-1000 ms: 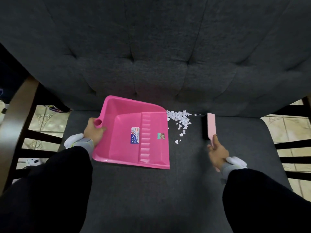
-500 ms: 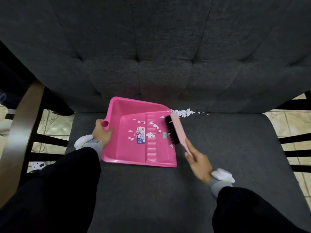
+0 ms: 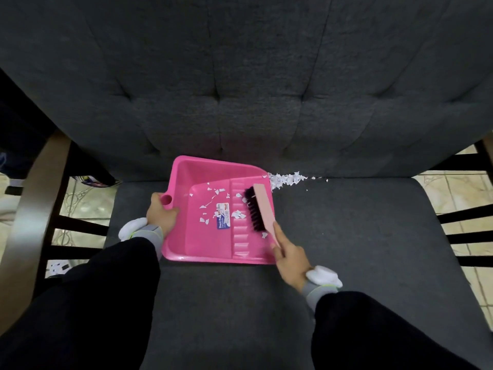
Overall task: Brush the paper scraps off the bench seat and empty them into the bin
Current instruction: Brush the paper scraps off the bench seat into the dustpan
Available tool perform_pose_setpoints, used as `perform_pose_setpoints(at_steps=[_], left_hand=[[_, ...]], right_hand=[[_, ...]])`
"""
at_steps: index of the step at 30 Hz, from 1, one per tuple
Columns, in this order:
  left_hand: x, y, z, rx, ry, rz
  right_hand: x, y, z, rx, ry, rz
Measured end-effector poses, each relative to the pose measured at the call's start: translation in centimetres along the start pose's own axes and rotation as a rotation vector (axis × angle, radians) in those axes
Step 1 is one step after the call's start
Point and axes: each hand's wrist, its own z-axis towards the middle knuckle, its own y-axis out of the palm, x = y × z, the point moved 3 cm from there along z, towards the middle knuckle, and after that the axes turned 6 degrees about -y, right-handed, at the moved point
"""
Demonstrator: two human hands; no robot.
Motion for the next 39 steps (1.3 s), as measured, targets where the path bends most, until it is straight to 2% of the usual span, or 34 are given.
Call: perform_pose_setpoints(at_steps=[5,10,14,16,21,25,30,39], left_hand=[[-1.2,-1.3,-1.7,0.048,-0.011,-0.064],[-2.8,-3.7,-2.2,0.063,-0.046,-0.001],[-3.3,-3.9,-2.5,0.072,-0.032,0.037],[-3.6,-3.4,-2.6,0.081,-0.038,0.037],[-3.8,-2.2,-2.6,0.083,-0.034,0.007],[-3.2,-2.0,-2.3,0.084,-0.022,0.008],[-3.2,-2.0,-2.0,0.059,-0.048,0.008],[-2.5,-2.9,-1.6,0.022,-0.097,0.014]], right_hand=[[2.6,-2.4,-2.1,0.09,0.042,-0.027],[8.1,-6.5,-4.6,0.257,0.293,-0.055],[11.2,-7.5,-5.9,0.291,0.462,-0.094],[10.9,-6.5,-5.9,0.305,0.488,-0.07],[6.0,-0.8,-5.3,0.336,0.391,0.047],[3.2,2.9,-5.8,0.166,0.195,0.082],[2.5,2.1,-6.3,-0.002,-0.059,0.086],[4.1,-4.1,-3.4,0.223,0.09,0.03]])
